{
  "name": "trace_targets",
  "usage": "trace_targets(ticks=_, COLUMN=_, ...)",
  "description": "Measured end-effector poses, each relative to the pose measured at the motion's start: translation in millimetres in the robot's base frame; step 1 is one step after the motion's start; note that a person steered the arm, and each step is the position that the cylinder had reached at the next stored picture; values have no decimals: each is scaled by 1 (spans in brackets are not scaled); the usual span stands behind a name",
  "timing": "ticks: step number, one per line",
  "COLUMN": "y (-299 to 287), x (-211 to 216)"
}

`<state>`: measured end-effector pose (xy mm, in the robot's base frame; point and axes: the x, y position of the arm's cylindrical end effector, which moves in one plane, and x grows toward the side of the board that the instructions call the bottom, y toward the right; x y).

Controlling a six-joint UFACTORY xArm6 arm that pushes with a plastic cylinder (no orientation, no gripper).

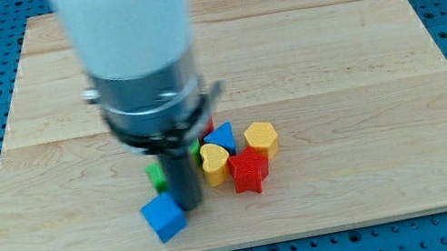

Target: Push the blue cube to the left of the green star

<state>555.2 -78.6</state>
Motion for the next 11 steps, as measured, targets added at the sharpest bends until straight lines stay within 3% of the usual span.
trace_targets(ticks=1, y=-22, x=-5)
trace_targets(ticks=2, y=25, x=-5)
trace_targets(ticks=3, y=57, x=46)
trace_targets(ticks=4, y=30, x=62)
trace_targets(ticks=5, y=-47, x=50)
trace_targets(ticks=6, y=-89, x=4)
trace_targets(ticks=11, y=-83, x=-2)
